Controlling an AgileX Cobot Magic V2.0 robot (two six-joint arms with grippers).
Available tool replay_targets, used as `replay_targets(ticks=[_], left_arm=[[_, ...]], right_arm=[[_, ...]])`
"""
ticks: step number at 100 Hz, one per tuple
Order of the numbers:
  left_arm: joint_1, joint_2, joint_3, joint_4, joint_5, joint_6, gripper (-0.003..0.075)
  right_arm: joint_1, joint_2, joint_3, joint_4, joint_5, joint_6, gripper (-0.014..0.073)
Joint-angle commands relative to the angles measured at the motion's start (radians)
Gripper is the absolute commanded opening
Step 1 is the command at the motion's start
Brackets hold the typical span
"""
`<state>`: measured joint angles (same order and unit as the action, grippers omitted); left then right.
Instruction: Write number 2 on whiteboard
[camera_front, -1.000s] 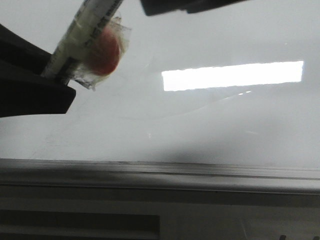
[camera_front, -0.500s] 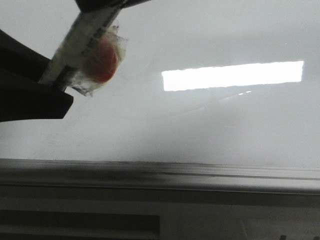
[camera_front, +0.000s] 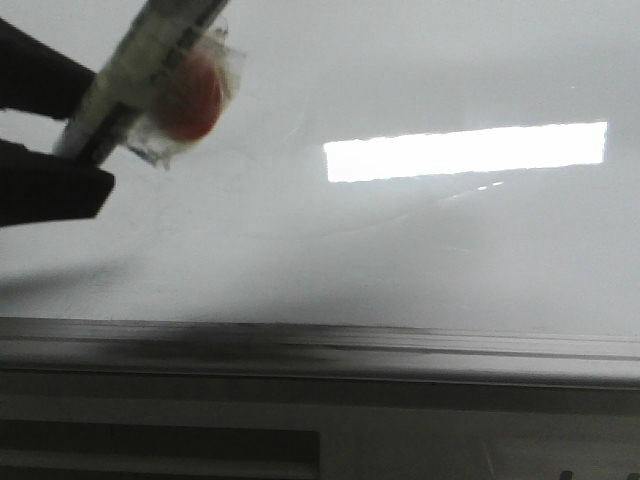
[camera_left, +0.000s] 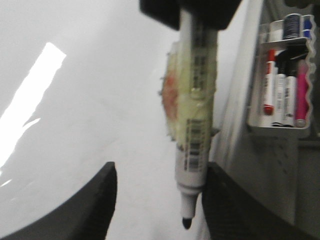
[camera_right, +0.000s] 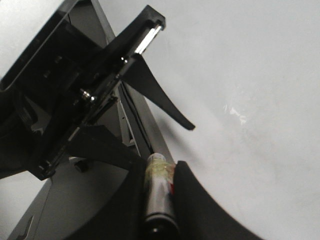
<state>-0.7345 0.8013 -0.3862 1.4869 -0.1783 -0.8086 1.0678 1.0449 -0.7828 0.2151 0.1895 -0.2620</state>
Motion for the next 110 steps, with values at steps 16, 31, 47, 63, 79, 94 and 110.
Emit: replay_targets(ticks=[16, 31, 47, 63, 79, 94, 110], left_arm=[[-0.002, -0.194, -0.036, -0.165, 0.164, -0.006, 0.0421], [-0.002, -0.306, -0.036, -0.338, 0.228, -0.006, 0.0335], [-0.002, -0.333, -0.036, -0.425, 0.259, -0.006, -0.0015], [-0.002, -0.331, -0.036, -0.43, 0.208, -0.006, -0.0019], [-0.002, -0.331, -0.036, -0.43, 0.208, -0.006, -0.0019], [-0.002, -0.331, -0.036, -0.43, 0.208, -0.006, -0.0019], [-0.002, -0.331, -0.036, -0.43, 0.208, -0.006, -0.0019]], right_arm=[[-0.131, -0.025, -0.109, -0.033, -0.027, -0.006, -0.0071], [-0.221, -0.023, -0.135, -0.076, -0.011, -0.006, -0.0071], [-0.247, 0.006, -0.155, -0.13, 0.005, -0.006, -0.0071], [-0.247, 0.059, -0.193, -0.141, 0.023, -0.006, -0.0071], [-0.261, 0.095, -0.212, -0.2, 0.032, -0.006, -0.0071], [-0.287, 0.099, -0.234, -0.223, 0.049, -0.006, -0.0071], [-0.317, 0.083, -0.265, -0.28, 0.153, -0.006, -0.007]])
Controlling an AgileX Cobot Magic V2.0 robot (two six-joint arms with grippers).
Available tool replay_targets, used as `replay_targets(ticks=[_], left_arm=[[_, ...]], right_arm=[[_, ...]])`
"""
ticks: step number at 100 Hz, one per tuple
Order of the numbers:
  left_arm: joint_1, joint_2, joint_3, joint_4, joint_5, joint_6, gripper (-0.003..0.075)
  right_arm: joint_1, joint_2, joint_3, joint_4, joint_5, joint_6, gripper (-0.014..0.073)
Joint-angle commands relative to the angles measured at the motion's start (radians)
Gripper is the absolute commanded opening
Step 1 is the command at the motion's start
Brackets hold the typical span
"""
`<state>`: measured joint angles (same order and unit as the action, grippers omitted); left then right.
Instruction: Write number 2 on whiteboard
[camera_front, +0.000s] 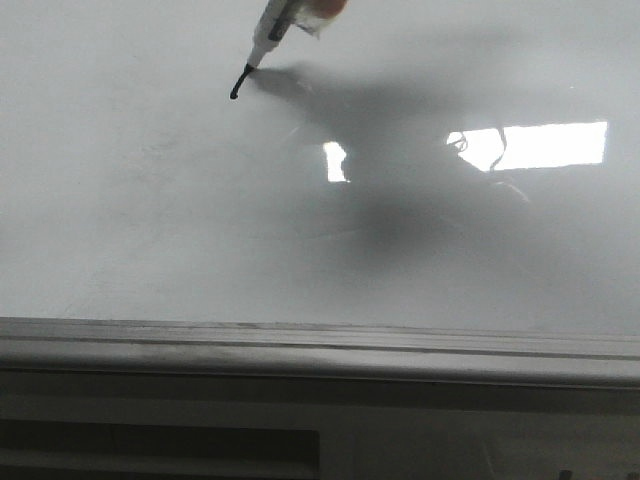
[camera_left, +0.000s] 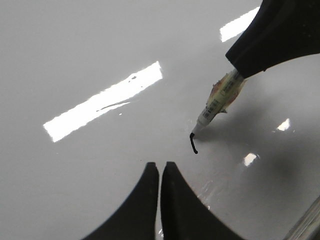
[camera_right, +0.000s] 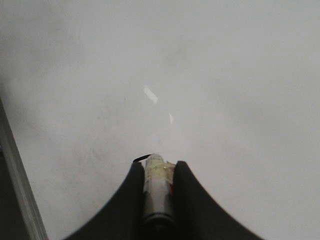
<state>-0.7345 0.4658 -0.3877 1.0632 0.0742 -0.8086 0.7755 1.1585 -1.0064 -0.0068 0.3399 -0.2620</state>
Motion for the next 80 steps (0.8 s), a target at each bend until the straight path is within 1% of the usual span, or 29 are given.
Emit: replay_targets(ticks=[1, 13, 18, 26, 32, 40, 59, 70, 80], left_arm=[[-0.002, 0.004, -0.034, -0.006, -0.044, -0.006, -0.0019], [-0.002, 0.004, -0.034, -0.006, -0.044, -0.006, -0.0019], [-0.002, 0.004, -0.034, -0.006, -0.044, -0.006, -0.0019], [-0.002, 0.004, -0.034, -0.006, -0.044, -0.006, -0.0019], [-0.002, 0.004, -0.034, -0.006, -0.044, -0.006, -0.0019], [-0.002, 0.004, -0.034, -0.006, -0.044, -0.006, -0.0019], [-0.002, 0.004, -0.034, -0.006, -0.044, -0.006, -0.0019], [-0.002, 0.004, -0.034, -0.006, -0.044, -0.006, -0.0019], [-0.002, 0.004, -0.034, -0.006, -0.046, -0.006, -0.0019]], right_arm=[[-0.025, -0.031, -0.041, -0.058, 0.013, -0.006, -0.007], [-0.028, -0.056, -0.041, -0.058, 0.131, -0.004, -0.007], [-0.028, -0.061, -0.041, -0.058, 0.178, 0.026, -0.007], [-0.024, -0.06, -0.041, -0.031, 0.242, 0.038, -0.007], [-0.01, -0.06, -0.023, -0.015, 0.233, 0.038, -0.007], [0.036, -0.046, 0.001, -0.012, 0.185, 0.038, -0.007], [0.111, 0.047, 0.006, -0.012, 0.1, 0.038, -0.0071], [0.121, 0.05, 0.006, -0.012, 0.119, 0.065, -0.007], [0.121, 0.022, 0.009, -0.037, 0.184, 0.083, -0.007]])
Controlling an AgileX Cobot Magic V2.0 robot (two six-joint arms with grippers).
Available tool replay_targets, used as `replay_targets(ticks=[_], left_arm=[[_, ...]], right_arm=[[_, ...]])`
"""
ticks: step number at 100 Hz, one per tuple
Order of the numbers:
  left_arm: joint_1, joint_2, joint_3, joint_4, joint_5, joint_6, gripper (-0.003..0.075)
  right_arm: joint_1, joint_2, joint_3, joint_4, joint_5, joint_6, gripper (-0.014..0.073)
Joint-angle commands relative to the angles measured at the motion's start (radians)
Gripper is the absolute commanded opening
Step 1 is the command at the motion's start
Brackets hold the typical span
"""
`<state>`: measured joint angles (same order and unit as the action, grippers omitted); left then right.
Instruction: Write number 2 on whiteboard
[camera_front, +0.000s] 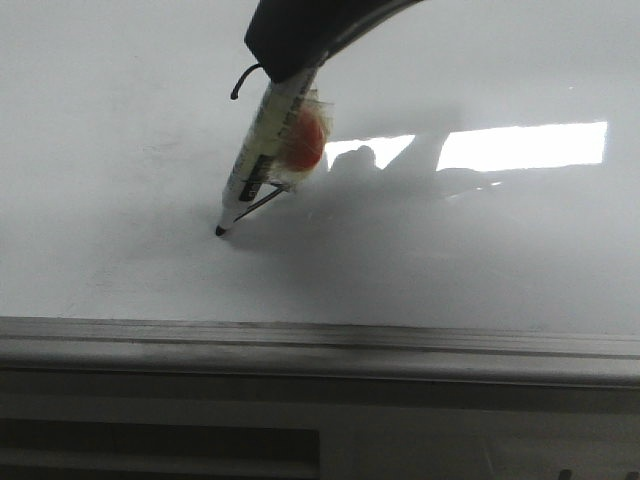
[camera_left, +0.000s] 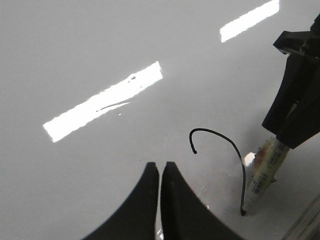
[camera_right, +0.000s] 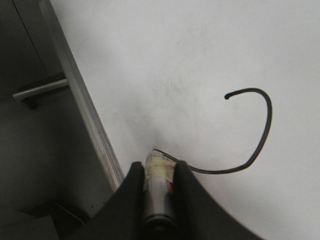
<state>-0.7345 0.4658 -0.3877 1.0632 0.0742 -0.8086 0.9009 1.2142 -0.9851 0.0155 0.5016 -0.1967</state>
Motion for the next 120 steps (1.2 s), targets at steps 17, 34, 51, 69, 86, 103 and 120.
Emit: replay_targets(ticks=[17, 34, 51, 69, 86, 103, 120], left_arm=[[-0.002, 0.004, -0.034, -0.006, -0.064, -0.006, -0.0019], [-0.002, 0.006, -0.03, -0.003, -0.145, -0.006, -0.0019], [-0.002, 0.028, -0.02, 0.041, -0.285, -0.006, -0.0018], [-0.002, 0.119, -0.02, 0.122, -0.429, -0.006, 0.0092], [-0.002, 0.26, -0.022, 0.166, -0.513, -0.004, 0.0298], [-0.002, 0.392, -0.036, 0.166, -0.528, 0.004, 0.0304], [-0.002, 0.457, -0.062, 0.146, -0.522, 0.004, 0.0305]], right_arm=[[-0.005, -0.123, 0.049, -0.115, 0.178, 0.077, -0.007], [-0.005, -0.225, 0.12, -0.108, 0.13, 0.095, -0.0071], [-0.005, -0.288, 0.077, -0.059, 0.076, 0.095, -0.0071], [0.014, -0.27, -0.022, -0.052, 0.148, 0.075, -0.0071], [0.072, -0.215, -0.07, -0.052, 0.151, 0.056, -0.0071], [0.126, -0.148, -0.081, -0.052, 0.096, 0.056, -0.0071], [0.182, -0.11, -0.082, -0.049, 0.041, 0.056, -0.0071]])
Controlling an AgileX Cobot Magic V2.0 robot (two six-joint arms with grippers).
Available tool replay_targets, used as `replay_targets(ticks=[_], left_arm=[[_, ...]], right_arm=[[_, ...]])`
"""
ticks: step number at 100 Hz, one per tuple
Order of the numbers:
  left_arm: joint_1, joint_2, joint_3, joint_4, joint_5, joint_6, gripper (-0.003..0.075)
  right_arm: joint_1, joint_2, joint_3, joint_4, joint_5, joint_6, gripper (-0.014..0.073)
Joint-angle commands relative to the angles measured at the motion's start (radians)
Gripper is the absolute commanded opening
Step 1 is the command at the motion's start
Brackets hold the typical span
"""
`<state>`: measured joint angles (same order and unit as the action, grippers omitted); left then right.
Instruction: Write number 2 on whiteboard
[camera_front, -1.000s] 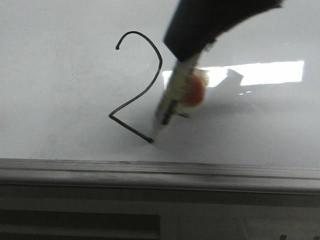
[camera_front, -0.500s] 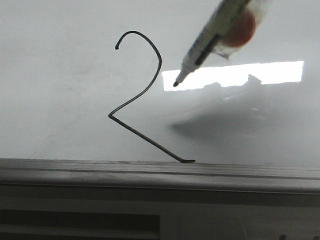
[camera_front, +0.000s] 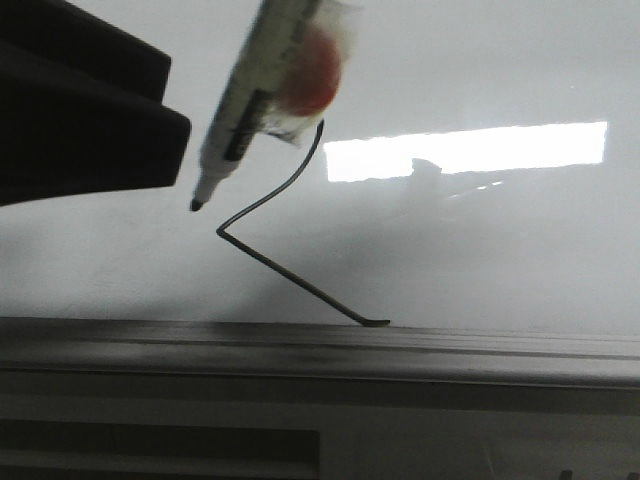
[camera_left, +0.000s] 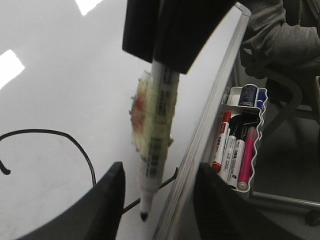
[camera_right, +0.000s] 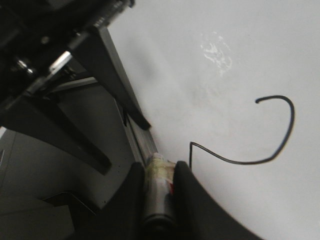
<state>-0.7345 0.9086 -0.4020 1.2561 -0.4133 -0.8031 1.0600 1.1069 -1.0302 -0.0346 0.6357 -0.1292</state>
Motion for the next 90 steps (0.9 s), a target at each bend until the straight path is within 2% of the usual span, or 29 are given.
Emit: replay_targets(ticks=[1, 22, 32, 42, 57, 64, 71, 74, 82, 90], left_arm=[[-0.002, 0.016, -0.048, -0.047, -0.032, -0.001, 0.0304], [-0.002, 0.055, -0.05, -0.045, -0.009, -0.001, 0.0283], [-0.002, 0.071, -0.05, -0.039, -0.03, -0.001, 0.0173], [-0.002, 0.073, -0.05, -0.037, -0.034, -0.001, -0.0018], [-0.002, 0.073, -0.05, -0.037, -0.036, -0.001, -0.0019], [-0.002, 0.073, -0.05, -0.047, -0.036, -0.001, -0.0019], [-0.002, 0.073, -0.05, -0.104, -0.03, -0.016, -0.002], [-0.002, 0.073, -0.05, -0.147, -0.008, -0.016, -0.002], [-0.002, 0.073, -0.05, -0.326, 0.085, -0.017, -0.002], [-0.002, 0.073, -0.05, -0.578, 0.224, -0.017, -0.002]], right_arm=[[0.026, -0.002, -0.037, 0.001, -0.097, -0.012, -0.0071], [0.031, 0.002, -0.039, 0.05, -0.131, -0.012, -0.0071], [0.031, 0.002, -0.039, 0.052, -0.134, -0.012, -0.0071], [0.031, 0.002, -0.039, 0.058, -0.134, -0.012, -0.0071], [0.031, 0.002, -0.039, 0.069, -0.137, -0.012, -0.0063], [0.031, 0.002, -0.039, 0.069, -0.142, -0.012, 0.0019], [0.031, 0.002, -0.039, 0.045, -0.148, -0.012, 0.0192], [0.031, -0.002, -0.039, 0.024, -0.153, -0.012, 0.0297], [0.015, -0.017, -0.043, -0.024, -0.179, -0.006, 0.0487], [-0.017, -0.04, -0.051, -0.03, -0.191, -0.006, 0.0498]])
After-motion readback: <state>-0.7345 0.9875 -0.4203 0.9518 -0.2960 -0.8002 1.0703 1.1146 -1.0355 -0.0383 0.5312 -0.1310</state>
